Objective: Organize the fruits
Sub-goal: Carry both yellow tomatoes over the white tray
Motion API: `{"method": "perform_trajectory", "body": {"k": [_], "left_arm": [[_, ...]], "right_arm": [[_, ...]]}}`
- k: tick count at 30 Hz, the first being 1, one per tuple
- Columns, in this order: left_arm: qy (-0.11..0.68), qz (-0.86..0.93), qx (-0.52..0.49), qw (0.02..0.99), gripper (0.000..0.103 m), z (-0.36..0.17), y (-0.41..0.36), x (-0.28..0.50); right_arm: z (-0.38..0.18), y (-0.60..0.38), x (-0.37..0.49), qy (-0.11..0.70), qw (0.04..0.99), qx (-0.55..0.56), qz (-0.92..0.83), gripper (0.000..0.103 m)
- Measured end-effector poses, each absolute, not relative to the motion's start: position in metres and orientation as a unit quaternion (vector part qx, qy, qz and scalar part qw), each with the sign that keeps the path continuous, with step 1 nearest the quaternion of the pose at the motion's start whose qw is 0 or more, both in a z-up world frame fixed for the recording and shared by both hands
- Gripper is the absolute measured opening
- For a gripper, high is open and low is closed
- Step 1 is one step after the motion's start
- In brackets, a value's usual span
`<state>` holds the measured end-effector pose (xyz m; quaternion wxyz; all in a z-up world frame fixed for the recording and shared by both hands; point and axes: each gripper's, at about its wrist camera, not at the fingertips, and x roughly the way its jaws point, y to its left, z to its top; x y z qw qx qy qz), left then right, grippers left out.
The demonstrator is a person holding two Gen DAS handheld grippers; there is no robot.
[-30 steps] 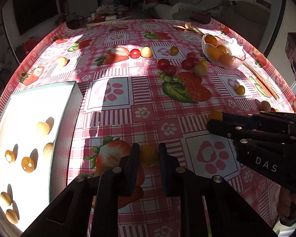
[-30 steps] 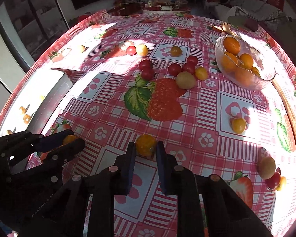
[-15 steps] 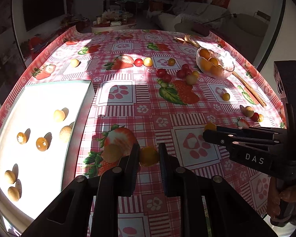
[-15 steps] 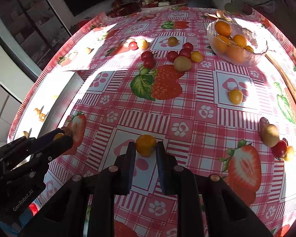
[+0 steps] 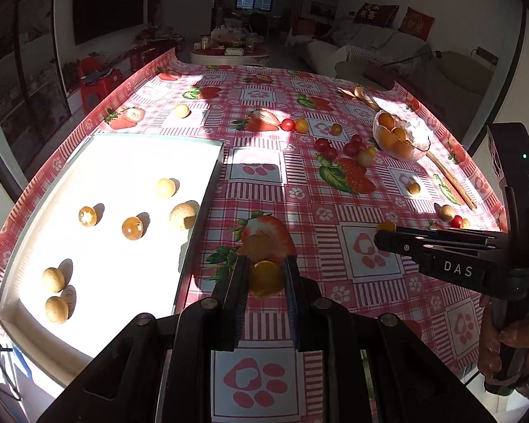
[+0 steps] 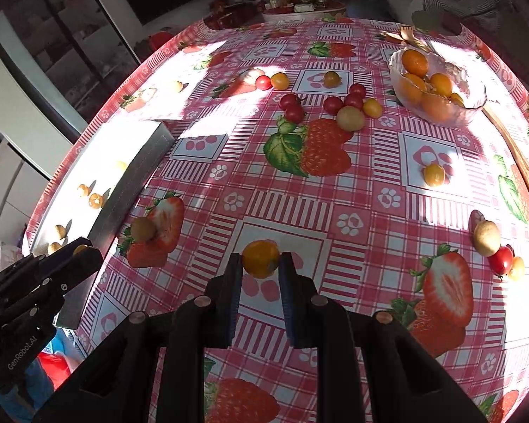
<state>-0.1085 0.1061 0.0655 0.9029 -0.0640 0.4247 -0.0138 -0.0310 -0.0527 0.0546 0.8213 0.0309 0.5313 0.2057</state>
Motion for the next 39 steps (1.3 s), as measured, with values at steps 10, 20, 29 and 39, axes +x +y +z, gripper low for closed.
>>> {"method": "perform_trajectory", "body": {"k": [10,20,29,39], "left_arm": [[0.406,0.031,-0.085,0.909,0.021,0.073,0.151,-0.129],[0.391,0.078,-0.094,0.912,0.021,0.078,0.203,-0.135],[0.392,0.122,-0.095,0.907,0.021,0.072,0.252,-0.119],[0.416,0.153,-0.096,0.891,0.021,0.05,0.285,-0.093]], "right_arm": [[0.072,-0.012,-0.035,0.523,0.819,0.003,0.235,0.023],[0.088,0.044,-0.028,0.515,0.811,-0.022,0.276,0.023],[0.098,0.102,-0.016,0.508,0.801,-0.052,0.313,0.023],[0.084,0.159,0.007,0.522,0.781,-0.061,0.339,0.023]]}}
